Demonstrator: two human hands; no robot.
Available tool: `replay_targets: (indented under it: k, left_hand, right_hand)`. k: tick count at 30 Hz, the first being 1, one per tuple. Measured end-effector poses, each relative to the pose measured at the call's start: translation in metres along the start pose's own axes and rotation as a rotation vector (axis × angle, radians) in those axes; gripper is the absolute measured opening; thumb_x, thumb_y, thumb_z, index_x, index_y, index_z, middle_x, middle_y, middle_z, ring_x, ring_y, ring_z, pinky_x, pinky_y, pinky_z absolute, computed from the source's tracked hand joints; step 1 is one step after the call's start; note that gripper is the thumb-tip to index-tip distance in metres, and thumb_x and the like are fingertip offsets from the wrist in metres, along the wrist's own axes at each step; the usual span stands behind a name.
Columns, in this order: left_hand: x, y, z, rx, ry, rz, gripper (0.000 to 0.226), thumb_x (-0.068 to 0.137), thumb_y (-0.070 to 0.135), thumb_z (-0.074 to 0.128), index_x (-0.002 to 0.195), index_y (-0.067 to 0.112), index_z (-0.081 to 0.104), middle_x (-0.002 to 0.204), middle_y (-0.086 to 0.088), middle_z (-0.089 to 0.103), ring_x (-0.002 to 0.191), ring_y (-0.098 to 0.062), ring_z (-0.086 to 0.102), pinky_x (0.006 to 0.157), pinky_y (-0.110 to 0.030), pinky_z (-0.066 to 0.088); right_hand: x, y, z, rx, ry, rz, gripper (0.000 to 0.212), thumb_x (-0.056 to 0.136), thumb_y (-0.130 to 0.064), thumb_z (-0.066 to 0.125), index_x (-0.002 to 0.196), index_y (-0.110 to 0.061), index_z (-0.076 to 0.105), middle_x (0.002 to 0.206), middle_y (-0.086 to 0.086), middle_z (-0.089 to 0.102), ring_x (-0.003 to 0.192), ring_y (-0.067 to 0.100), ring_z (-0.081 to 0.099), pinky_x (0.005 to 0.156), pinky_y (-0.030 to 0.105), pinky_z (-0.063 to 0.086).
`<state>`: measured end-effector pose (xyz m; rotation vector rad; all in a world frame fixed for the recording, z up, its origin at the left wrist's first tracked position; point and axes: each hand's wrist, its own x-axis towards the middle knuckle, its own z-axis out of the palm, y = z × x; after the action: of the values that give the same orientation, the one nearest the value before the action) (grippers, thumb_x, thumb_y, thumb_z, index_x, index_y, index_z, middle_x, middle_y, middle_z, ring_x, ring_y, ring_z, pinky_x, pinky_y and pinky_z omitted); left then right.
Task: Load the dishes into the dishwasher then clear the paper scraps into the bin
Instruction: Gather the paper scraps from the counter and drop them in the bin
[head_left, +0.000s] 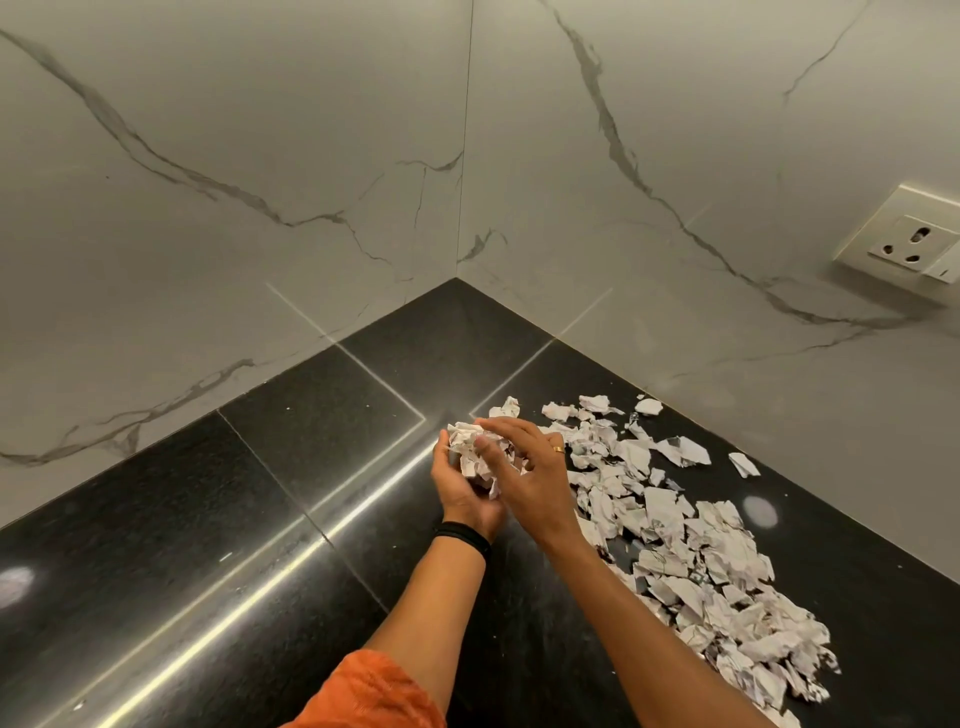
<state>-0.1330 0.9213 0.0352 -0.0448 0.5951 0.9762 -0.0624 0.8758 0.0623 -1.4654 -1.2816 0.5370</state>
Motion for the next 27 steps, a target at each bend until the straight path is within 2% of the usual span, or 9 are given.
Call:
replay_targets:
  k: [2, 5, 8, 11, 14, 18, 22, 24, 27]
  left_hand:
    - [-0.002, 0.0, 0.002, 0.001, 0.01, 0.008, 0.056, 0.096, 0.055, 0.05, 0.117, 0.007, 0.07, 0.109, -0.016, 0.072, 0.103, -0.031, 0.069, 0.103, -0.047, 0.05]
    - [-0.01, 0.0, 0.004, 0.027, 0.006, 0.02, 0.052, 0.099, 0.052, 0.046, 0.101, 0.008, 0.073, 0.097, -0.012, 0.075, 0.087, -0.026, 0.073, 0.082, -0.037, 0.059]
    - [-0.022, -0.002, 0.004, 0.081, -0.005, 0.048, 0.051, 0.099, 0.052, 0.046, 0.107, 0.008, 0.071, 0.102, -0.012, 0.072, 0.09, -0.026, 0.071, 0.078, -0.036, 0.06]
    - [-0.035, -0.004, 0.002, 0.139, -0.023, 0.086, 0.055, 0.101, 0.05, 0.044, 0.123, 0.004, 0.066, 0.11, -0.014, 0.071, 0.096, -0.026, 0.072, 0.076, -0.034, 0.061]
    - [-0.054, -0.007, -0.003, 0.18, -0.077, 0.088, 0.049, 0.104, 0.046, 0.041, 0.11, 0.006, 0.07, 0.102, -0.012, 0.075, 0.088, -0.022, 0.074, 0.073, -0.031, 0.062]
    - [-0.078, -0.012, -0.018, 0.193, -0.067, 0.083, 0.046, 0.104, 0.043, 0.042, 0.106, 0.007, 0.071, 0.101, -0.011, 0.073, 0.089, -0.021, 0.073, 0.07, -0.031, 0.061]
    - [-0.107, -0.017, -0.048, 0.154, -0.034, 0.029, 0.046, 0.103, 0.04, 0.046, 0.094, 0.007, 0.076, 0.091, -0.011, 0.072, 0.08, -0.021, 0.072, 0.067, -0.029, 0.06]
    - [-0.123, -0.022, -0.069, 0.14, -0.019, 0.01, 0.042, 0.098, 0.042, 0.054, 0.11, 0.004, 0.069, 0.1, -0.011, 0.069, 0.088, -0.022, 0.069, 0.073, -0.031, 0.06]
    - [-0.146, -0.031, -0.098, 0.117, 0.003, 0.03, 0.059, 0.09, 0.043, 0.064, 0.133, 0.003, 0.057, 0.119, -0.015, 0.061, 0.103, -0.026, 0.064, 0.088, -0.035, 0.056]
  right_hand:
    - [-0.003, -0.002, 0.003, 0.09, 0.039, 0.048, 0.034, 0.095, -0.041, 0.061, 0.117, -0.018, 0.074, 0.12, -0.009, 0.066, 0.116, 0.003, 0.059, 0.092, 0.014, 0.048]
    - [-0.01, 0.001, 0.011, 0.051, 0.123, 0.102, 0.033, 0.093, -0.049, 0.059, 0.114, -0.028, 0.076, 0.128, -0.016, 0.059, 0.125, 0.003, 0.046, 0.096, 0.01, 0.042]
    - [-0.016, -0.001, 0.016, 0.014, 0.17, 0.123, 0.028, 0.092, -0.053, 0.062, 0.112, -0.036, 0.074, 0.139, -0.018, 0.053, 0.135, 0.003, 0.036, 0.104, 0.011, 0.033]
    - [-0.025, -0.012, 0.017, 0.107, 0.142, 0.135, 0.024, 0.093, -0.046, 0.066, 0.114, -0.035, 0.071, 0.144, -0.009, 0.051, 0.138, 0.0, 0.039, 0.11, 0.018, 0.035]
    - [-0.041, -0.022, 0.019, 0.142, 0.148, 0.166, 0.026, 0.092, -0.039, 0.068, 0.117, -0.03, 0.07, 0.143, -0.009, 0.054, 0.134, -0.007, 0.041, 0.104, 0.009, 0.035]
    - [-0.067, -0.026, 0.027, 0.206, 0.198, 0.221, 0.028, 0.091, -0.036, 0.072, 0.118, -0.028, 0.07, 0.139, -0.008, 0.059, 0.132, -0.001, 0.048, 0.11, 0.022, 0.04]
    - [-0.107, -0.03, 0.036, 0.254, 0.218, 0.268, 0.028, 0.09, -0.028, 0.076, 0.117, -0.022, 0.07, 0.126, -0.01, 0.065, 0.121, -0.001, 0.057, 0.104, 0.024, 0.048]
    - [-0.132, -0.03, 0.04, 0.279, 0.202, 0.302, 0.033, 0.087, -0.031, 0.078, 0.117, -0.021, 0.07, 0.124, -0.01, 0.066, 0.117, 0.003, 0.062, 0.1, 0.028, 0.052]
    - [-0.172, -0.031, 0.044, 0.306, 0.164, 0.346, 0.035, 0.084, -0.035, 0.08, 0.116, -0.024, 0.071, 0.125, -0.005, 0.067, 0.117, 0.011, 0.064, 0.102, 0.041, 0.053]
